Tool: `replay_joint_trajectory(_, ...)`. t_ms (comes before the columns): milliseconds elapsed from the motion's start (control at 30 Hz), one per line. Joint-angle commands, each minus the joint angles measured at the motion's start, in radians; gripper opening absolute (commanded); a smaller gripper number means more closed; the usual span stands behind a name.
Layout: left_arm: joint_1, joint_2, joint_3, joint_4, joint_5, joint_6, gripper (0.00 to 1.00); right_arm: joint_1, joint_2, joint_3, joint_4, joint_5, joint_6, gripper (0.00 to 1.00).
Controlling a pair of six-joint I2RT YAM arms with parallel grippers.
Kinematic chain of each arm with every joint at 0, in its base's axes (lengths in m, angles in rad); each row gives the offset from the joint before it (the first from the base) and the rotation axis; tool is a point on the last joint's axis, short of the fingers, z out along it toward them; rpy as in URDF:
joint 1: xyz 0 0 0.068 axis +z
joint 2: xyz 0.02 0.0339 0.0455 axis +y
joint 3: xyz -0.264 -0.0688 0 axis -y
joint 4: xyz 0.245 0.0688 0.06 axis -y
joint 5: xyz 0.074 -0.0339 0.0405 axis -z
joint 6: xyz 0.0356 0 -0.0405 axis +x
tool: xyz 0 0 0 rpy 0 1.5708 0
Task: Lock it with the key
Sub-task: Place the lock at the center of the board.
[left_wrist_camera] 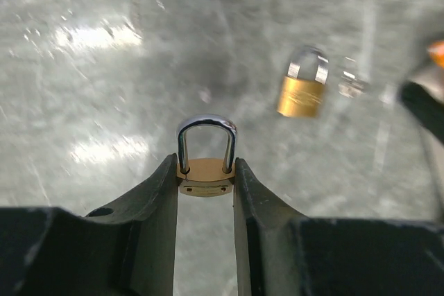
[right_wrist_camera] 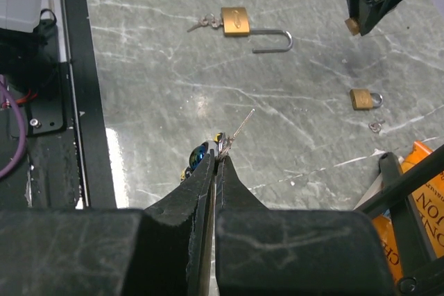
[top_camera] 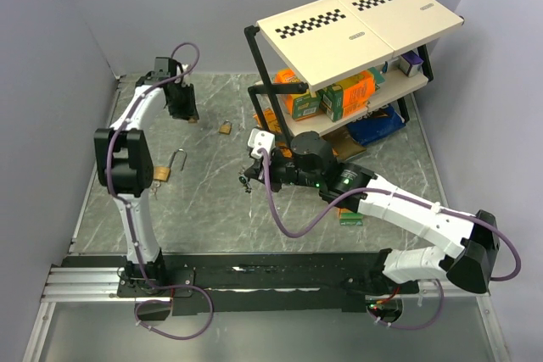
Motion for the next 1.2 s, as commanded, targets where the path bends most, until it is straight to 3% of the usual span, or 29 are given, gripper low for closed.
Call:
replay_joint_trajectory(0,0.005,0.093,0.104,-0.051,-0.101,0.076,0.01,-0.004,0.006,0.048,0.008,0.012,-0.019,0.0)
replay_joint_trajectory(600,0.075,0.247,0.165,-0.08,-0.229,0.154,0.02,-0.009,0.029,0.059,0.014,0.02,-0.005,0.0)
replay_joint_trajectory(833,0.092,0.265,0.15,-0.068,-0.206,0.209,0.26,-0.007,0.035,0.064,0.019,0.023,0.005,0.0)
replay_joint_trajectory(1067,0.097,0.245,0.125,-0.029,-0.191,0.228,0.58,-0.007,0.041,0.068,0.019,0.023,0.011,0.0)
replay_joint_trajectory(1167,0.101,0.229,0.143,-0.034,-0.181,0.231,0.62,-0.007,0.04,0.068,0.022,0.022,0.015,0.0)
